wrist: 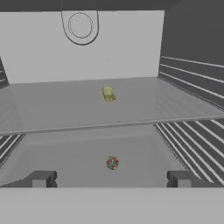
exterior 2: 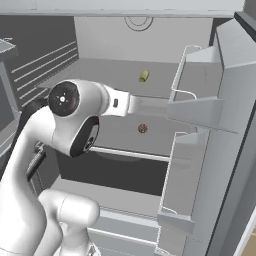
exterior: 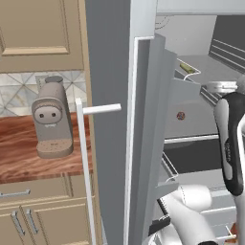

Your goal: Pick the egg and butter from the fridge and place them by the bowl for mixing.

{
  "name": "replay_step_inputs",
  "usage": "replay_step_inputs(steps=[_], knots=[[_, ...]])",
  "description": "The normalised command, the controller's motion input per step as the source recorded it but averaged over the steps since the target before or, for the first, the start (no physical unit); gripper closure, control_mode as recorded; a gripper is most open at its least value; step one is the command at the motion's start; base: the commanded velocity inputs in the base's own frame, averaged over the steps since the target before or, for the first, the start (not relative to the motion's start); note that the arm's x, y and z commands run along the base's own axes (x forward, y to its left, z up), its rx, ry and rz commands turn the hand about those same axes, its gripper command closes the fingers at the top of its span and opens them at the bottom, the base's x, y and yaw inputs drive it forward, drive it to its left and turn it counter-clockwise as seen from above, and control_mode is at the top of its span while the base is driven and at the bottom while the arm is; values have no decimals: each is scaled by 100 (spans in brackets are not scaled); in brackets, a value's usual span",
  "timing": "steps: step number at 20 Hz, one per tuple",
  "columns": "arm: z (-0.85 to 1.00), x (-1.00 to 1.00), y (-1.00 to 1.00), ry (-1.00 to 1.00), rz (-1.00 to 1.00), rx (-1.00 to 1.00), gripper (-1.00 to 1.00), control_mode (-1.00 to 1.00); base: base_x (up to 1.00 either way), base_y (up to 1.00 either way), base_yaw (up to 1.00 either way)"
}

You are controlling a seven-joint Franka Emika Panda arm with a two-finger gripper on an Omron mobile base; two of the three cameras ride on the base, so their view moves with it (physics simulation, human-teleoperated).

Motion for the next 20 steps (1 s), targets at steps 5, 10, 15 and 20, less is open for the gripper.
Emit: replay_step_inputs(steps=[5, 10, 15, 20], knots=[[88, 2, 1, 1, 14, 0, -100, -100, 0, 0, 0], [19, 8, 1, 12, 12, 0, -100, -100, 0, 0, 0], [-8, 25, 0, 1, 0, 0, -100, -100, 0, 0, 0], [-25, 58, 0, 3, 0, -1, -100, -100, 0, 0, 0]])
